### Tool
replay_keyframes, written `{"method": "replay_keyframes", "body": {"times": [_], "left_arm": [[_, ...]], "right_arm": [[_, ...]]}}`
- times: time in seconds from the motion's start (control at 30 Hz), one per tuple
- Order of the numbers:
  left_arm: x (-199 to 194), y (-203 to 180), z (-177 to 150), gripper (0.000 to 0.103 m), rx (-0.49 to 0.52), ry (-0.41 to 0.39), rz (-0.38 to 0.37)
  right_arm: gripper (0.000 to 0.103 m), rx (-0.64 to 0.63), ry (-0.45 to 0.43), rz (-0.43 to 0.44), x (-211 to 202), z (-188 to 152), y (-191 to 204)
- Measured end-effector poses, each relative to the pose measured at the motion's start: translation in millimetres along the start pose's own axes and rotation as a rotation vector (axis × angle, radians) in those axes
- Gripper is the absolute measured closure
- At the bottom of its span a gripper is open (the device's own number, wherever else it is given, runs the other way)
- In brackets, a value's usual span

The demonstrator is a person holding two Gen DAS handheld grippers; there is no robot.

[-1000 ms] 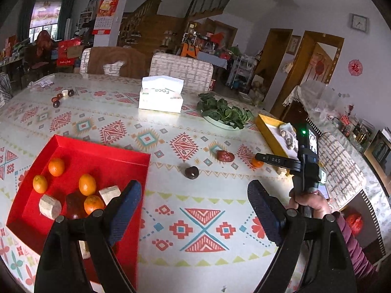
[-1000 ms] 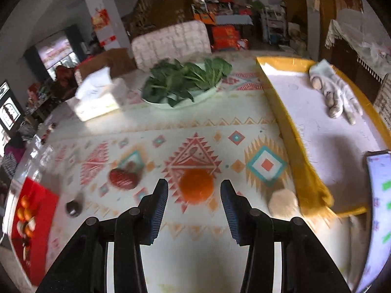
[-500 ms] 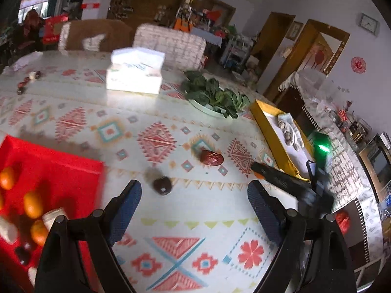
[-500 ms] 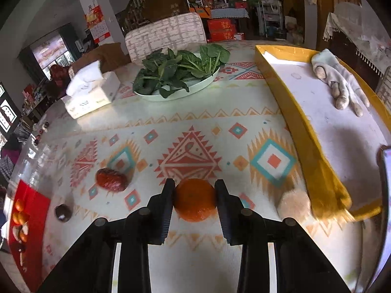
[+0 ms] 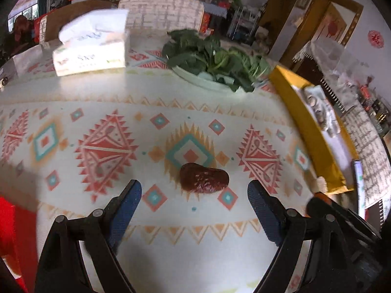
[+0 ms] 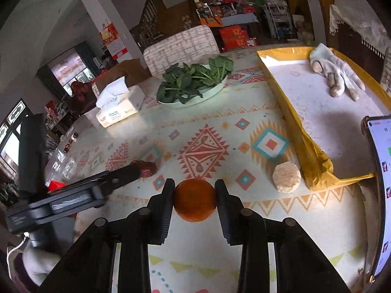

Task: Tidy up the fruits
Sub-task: 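Grasp an orange with the right tool while the left tool grasps a dark red date, then carry the orange and date into the red tray and open both tools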

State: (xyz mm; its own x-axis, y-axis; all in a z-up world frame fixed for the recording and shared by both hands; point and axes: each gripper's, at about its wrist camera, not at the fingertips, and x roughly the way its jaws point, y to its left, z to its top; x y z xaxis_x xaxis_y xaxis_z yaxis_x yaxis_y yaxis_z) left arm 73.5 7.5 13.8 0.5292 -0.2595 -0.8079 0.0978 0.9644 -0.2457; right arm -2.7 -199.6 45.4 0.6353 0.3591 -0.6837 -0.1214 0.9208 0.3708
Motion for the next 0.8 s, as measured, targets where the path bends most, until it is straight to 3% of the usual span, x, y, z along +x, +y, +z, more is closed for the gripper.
{"method": "replay_keyframes", "body": {"times": [0.13,0.2,0.3,0.47,0.6,0.8], "left_arm": [[9.1,-16.4,0.5,0.019,0.083,-0.003,0.071],[9.3,-23.8,-2.2,0.058,0.139,-0.022,0.151],[5.7,-24.6,-7.0,0.058,0.157,-0.026,0.167],[-23.9,-8.3,-12.0,0.058,0.097,-0.070,0.113],[-69.7,7.4,-25.4,0.058,0.069,-0.131,0.070],[-145.1,66.6,-63.9,0.058,-0.064,-0.234,0.043]], "right_arm": [[0.066,0.033,-0.005,0.019,-3.8,3.5,-7.0],[0.066,0.040,-0.010,0.017,-5.3,4.2,-8.6],[0.066,0.050,-0.010,0.014,-4.9,4.4,-10.0],[0.066,0.045,-0.008,0.008,-3.4,2.9,-9.1],[0.066,0.036,-0.013,0.043,-4.2,1.7,-7.0],[0.066,0.057,0.001,0.155,-3.4,-0.8,-4.3]]}}
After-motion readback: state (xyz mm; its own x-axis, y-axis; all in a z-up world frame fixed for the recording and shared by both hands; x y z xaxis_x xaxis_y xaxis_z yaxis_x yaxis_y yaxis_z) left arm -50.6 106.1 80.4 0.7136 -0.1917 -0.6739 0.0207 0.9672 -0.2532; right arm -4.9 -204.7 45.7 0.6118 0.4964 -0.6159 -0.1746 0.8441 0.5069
